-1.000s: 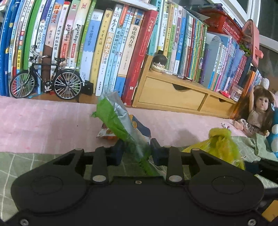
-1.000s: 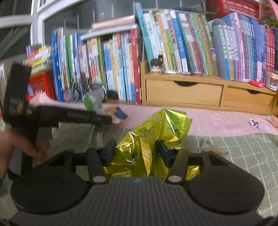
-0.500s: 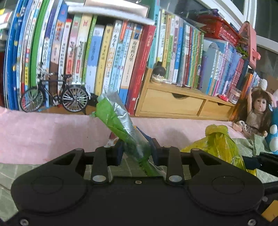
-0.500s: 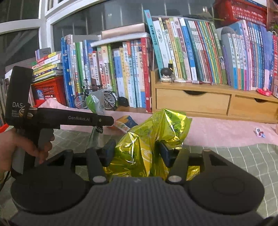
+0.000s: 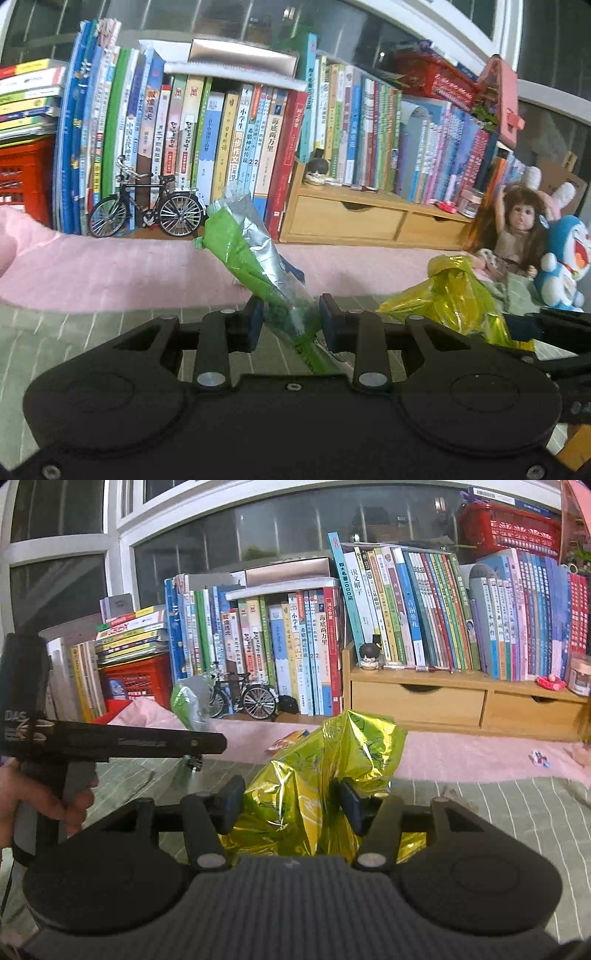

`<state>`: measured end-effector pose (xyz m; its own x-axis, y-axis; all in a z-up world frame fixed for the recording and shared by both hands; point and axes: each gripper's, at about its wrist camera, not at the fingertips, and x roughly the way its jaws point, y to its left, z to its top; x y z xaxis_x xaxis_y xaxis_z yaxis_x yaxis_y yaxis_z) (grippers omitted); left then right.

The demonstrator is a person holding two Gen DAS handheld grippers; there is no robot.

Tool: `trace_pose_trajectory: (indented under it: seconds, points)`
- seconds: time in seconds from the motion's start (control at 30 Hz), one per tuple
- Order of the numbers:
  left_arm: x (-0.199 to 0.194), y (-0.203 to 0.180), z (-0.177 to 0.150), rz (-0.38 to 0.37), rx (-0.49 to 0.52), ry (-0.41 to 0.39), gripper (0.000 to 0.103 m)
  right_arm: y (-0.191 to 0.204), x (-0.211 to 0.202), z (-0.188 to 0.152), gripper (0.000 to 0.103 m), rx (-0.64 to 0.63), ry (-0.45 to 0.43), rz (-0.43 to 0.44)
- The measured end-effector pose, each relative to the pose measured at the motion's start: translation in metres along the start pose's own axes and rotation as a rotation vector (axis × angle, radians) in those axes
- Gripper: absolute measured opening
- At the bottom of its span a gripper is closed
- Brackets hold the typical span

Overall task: Organize books
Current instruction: 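Lift and carry the green wrapper and gold foil bag toward the bed edge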

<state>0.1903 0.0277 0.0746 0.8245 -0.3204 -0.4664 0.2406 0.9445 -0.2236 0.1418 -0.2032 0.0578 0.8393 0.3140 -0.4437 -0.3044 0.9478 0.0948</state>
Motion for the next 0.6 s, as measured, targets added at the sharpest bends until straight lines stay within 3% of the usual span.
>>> trace_pose_trajectory:
  seconds: [0.2, 0.4, 0.6]
  points:
    - [-0.064, -0.003, -0.024, -0.004, 0.019, -0.02, 0.031, 0.01, -0.031, -0.015, 0.06, 0.034, 0.015, 0.038]
    - [-0.11, -0.011, -0.046, -0.02, 0.052, -0.018, 0.031, 0.028, -0.057, -0.029, 0.06, 0.014, 0.028, 0.074]
    - [-0.148, -0.016, -0.077, -0.031, 0.023, -0.018, 0.031, 0.045, -0.08, -0.048, 0.061, -0.032, 0.054, 0.079]
